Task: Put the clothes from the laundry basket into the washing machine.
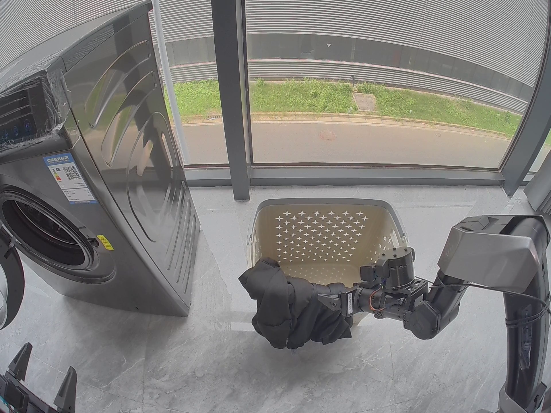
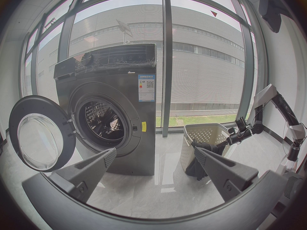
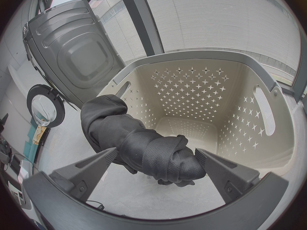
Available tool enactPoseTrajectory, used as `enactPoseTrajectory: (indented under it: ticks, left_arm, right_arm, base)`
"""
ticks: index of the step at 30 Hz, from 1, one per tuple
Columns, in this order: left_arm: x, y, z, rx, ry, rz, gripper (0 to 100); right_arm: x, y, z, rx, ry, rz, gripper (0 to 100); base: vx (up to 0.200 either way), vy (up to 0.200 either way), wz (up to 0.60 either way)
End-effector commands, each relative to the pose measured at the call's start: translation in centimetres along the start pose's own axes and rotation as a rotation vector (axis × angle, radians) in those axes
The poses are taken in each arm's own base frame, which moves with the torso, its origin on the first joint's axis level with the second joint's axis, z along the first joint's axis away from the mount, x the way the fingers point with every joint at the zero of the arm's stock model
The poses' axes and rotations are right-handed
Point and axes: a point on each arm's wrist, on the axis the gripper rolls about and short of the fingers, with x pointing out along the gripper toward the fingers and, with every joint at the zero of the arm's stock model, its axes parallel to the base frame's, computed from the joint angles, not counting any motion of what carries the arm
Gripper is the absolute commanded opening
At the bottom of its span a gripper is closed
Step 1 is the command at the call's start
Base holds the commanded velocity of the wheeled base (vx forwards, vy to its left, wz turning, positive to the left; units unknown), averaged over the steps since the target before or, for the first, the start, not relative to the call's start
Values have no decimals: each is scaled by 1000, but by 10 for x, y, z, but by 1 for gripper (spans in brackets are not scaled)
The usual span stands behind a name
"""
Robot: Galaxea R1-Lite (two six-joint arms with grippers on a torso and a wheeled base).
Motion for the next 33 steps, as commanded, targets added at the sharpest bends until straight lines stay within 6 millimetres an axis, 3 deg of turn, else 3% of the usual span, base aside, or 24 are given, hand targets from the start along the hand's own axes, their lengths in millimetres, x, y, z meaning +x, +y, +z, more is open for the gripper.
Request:
enactPoseTrajectory:
  ticks: [1, 7, 8, 23, 28, 33]
  left_arm:
    - [0, 0, -5, 1, 0, 0, 100]
    - [0, 0, -5, 1, 0, -1, 100]
    - [0, 0, -5, 1, 0, -1, 100]
    - [0, 0, -5, 1, 0, -1, 100]
    - [0, 0, -5, 1, 0, -1, 100]
    - [0, 0, -5, 1, 0, -1, 100]
  right_arm:
    - [8, -6, -8, 2, 16, -12, 100]
    - [10, -7, -6, 0, 9, -12, 100]
    - [10, -6, -4, -3, 1, -10, 0]
    - [15, -2, 8, -7, -44, 4, 0]
    - [-5, 7, 30, -5, -104, 18, 0]
    - [-12, 3, 26, 12, -94, 3, 0]
  base:
    - [0, 0, 0]
    - [0, 0, 0]
    - [0, 0, 0]
    - [0, 0, 0]
    - [0, 0, 0]
    - [0, 0, 0]
